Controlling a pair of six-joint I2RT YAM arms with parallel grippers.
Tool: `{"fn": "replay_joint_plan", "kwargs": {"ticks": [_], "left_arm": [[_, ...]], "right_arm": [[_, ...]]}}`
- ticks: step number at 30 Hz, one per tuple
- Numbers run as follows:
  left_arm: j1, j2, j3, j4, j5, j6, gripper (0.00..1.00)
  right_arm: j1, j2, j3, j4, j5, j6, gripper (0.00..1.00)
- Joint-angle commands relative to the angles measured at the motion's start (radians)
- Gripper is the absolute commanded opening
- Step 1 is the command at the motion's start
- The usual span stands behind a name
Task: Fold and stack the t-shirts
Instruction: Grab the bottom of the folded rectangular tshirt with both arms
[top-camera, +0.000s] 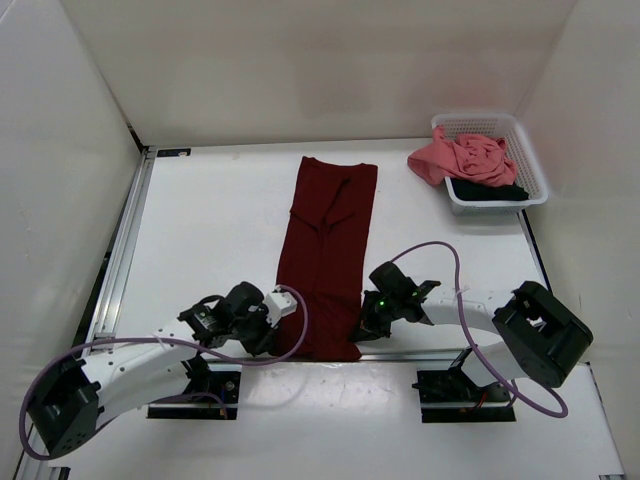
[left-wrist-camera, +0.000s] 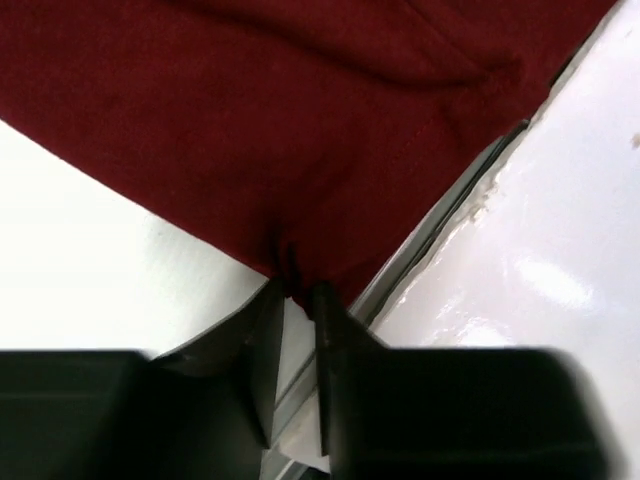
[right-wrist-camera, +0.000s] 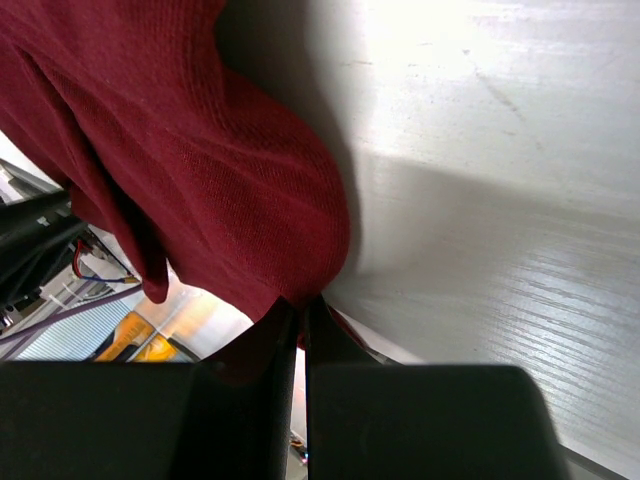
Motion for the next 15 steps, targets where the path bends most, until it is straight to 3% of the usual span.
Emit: {"fn": "replay_joint_plan", "kwargs": {"ticks": [1, 2, 9, 15], "left_arm": [[-0.004, 0.014, 0.024, -0.005, 0.038, 0.003, 0.21], [-0.004, 0.014, 0.033, -0.005, 0.047, 0.003, 0.10], [-0.013, -0.020, 0.123, -0.025, 0.025, 0.003, 0.10], [0.022, 0.023, 0.313, -0.233, 0.003, 0.003, 0.10]], "right_arm": [[-0.003, 0.015, -0.011, -0.026, 0.040, -0.020, 0.05], [-0.003, 0.015, -0.011, -0.026, 0.040, -0.020, 0.05], [0.044, -0.037, 0.094, -0.162, 0.067, -0.115, 0.00], [0.044, -0.152, 0.217, -0.309, 0.130, -0.172, 0.00]]}}
